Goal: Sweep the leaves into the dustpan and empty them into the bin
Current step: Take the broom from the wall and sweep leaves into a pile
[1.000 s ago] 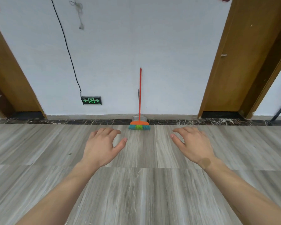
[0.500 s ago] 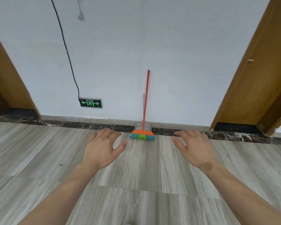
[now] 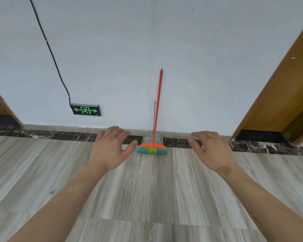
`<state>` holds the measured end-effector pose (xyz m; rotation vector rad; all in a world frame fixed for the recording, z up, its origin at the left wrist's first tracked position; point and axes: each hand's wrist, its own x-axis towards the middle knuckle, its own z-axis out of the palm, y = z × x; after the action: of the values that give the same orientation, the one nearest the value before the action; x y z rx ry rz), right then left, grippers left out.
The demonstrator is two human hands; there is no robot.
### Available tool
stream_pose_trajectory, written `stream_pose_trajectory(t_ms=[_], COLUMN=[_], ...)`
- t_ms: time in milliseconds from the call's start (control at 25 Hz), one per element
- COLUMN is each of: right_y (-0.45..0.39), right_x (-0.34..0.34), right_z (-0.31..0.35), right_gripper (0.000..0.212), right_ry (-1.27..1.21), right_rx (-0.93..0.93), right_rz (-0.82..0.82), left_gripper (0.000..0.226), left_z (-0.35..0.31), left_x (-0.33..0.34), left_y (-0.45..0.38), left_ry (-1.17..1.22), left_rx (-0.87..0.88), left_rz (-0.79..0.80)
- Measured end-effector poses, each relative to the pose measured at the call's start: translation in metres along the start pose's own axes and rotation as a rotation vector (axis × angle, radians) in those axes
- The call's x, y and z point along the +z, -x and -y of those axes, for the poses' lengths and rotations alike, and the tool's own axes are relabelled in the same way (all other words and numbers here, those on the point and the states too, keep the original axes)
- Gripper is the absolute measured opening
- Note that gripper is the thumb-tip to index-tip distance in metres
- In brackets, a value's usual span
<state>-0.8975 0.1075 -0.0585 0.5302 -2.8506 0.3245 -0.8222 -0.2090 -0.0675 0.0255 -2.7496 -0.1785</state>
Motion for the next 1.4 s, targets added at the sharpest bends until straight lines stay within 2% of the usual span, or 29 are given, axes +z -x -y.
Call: stream_pose_trajectory(t_ms=[200,480,680,960,1200,1400], right_y=[-0.09,-0.26,-0.364,-0.485,-0.589,-0.662], right_x=[0.043,0.093,0.119,0.175,0.22,0.252], right_z=[-0.029,-0.092,-0.135,-0.137,-0.127,-0.119], right_gripper=[0.043,0.044,0.046,0.048,0.047,0.047], right_ry=[-0.028,-0.061,-0.063,-0.114,-0.117,-0.122], right_rx=[0.017,0.017,0.012,0.03,0.155,0.239], right_rz=[-0.002,0.014,0.063,0.141,0.168,0.177], left_gripper=[0.065,0.063,0.063,0.059,0.062,0.066], left_z=[0.025,0.017,0.021,0.068,0.125,0.175], left_x=[0.045,0.118,0.165,0.233,0.298,0.343], left_y=[-0.089,-0.259,-0.352,-0.463,-0.578,-0.655], left_ry=[-0.009,-0.027,-0.013,0.045,0.094,0.128], left_rx=[0.003,-0.014,-0.041,-0.048,0.02,0.067], left_rz=[0.054,0.055,0.088,0.11,0.169,0.287])
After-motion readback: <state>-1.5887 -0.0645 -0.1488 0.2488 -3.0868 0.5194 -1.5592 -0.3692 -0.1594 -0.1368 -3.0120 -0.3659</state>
